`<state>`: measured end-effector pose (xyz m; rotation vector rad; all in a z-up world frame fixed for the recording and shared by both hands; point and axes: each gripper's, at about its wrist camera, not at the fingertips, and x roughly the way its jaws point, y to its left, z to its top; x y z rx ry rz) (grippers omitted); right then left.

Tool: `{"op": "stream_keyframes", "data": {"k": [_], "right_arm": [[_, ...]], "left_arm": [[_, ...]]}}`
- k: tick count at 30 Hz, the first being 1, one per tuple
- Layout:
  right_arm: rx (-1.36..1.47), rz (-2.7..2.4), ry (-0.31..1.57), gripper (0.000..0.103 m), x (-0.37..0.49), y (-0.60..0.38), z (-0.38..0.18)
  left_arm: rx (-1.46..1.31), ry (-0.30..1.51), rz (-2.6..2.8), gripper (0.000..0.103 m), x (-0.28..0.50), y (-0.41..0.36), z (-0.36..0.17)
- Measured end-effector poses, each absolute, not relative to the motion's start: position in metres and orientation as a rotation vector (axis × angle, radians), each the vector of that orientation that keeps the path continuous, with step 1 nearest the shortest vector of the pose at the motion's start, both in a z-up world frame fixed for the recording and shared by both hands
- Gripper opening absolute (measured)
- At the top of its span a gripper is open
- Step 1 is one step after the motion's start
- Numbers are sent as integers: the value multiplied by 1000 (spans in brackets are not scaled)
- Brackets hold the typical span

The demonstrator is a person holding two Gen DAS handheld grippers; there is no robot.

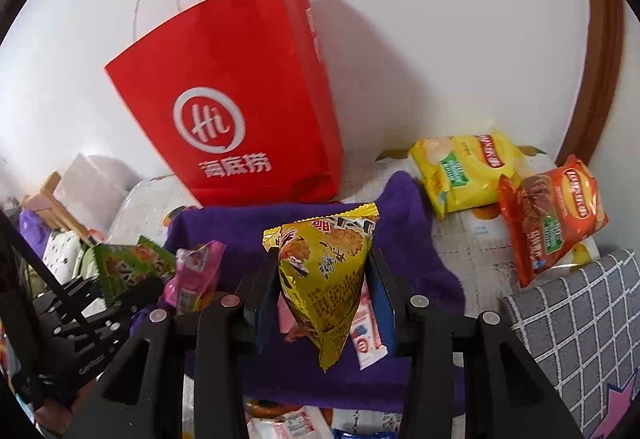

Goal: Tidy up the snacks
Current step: 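Lift both chip bags and carry them over the purple towel, then open the right tool to drop the yellow chip bag onto the towel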

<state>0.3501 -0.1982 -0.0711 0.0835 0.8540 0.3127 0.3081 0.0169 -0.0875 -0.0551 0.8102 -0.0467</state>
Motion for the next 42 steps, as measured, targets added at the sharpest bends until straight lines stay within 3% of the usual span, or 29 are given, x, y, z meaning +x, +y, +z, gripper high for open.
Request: {"op": "stream_keyframes", "data": {"k": [36, 39, 42], "right_arm": [[60, 298, 1034, 42, 369, -196, -110], [42, 292, 1040, 45, 370, -194, -112], [13, 269, 1031, 55, 370, -193, -113]], "left_arm": [[-64, 840, -54, 41, 312, 16, -94], [-68, 852, -71, 41, 313, 15, -96], [-91, 856, -90, 41, 312, 15, -96]]}}
